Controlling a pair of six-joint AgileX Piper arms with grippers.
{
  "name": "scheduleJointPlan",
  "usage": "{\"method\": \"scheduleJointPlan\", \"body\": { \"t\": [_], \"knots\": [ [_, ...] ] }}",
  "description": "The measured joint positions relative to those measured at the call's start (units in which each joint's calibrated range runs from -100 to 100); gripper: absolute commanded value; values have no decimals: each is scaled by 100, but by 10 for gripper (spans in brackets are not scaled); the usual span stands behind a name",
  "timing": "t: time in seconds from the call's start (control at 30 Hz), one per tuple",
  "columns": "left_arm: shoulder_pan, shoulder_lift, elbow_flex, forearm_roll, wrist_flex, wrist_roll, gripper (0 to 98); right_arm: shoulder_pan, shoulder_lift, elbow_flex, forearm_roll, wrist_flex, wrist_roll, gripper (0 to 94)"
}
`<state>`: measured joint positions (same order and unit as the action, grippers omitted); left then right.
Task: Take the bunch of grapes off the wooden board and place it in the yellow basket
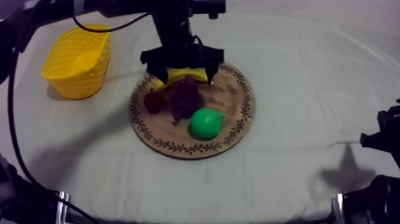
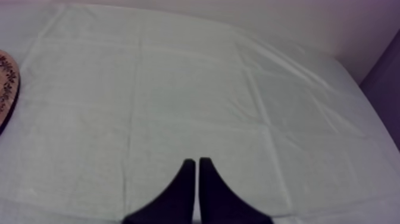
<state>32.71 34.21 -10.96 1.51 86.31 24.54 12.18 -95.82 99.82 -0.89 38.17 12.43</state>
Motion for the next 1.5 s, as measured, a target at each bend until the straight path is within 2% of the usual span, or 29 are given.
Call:
{"method": "scheduleJointPlan", "body": {
  "t": [0.27,1.0,1.1,1.5],
  "knots": [
    [-3,542,-417,1,346,-59,910,0,0,0,0,0,0,3],
    [-17,1358,-862,85,667,-137,872,0,0,0,0,0,0,3],
    [-13,1467,-909,74,752,-118,823,0,0,0,0,0,0,3],
    [1,1524,-936,43,818,-48,462,0,0,0,0,0,0,3]
  ]
}}
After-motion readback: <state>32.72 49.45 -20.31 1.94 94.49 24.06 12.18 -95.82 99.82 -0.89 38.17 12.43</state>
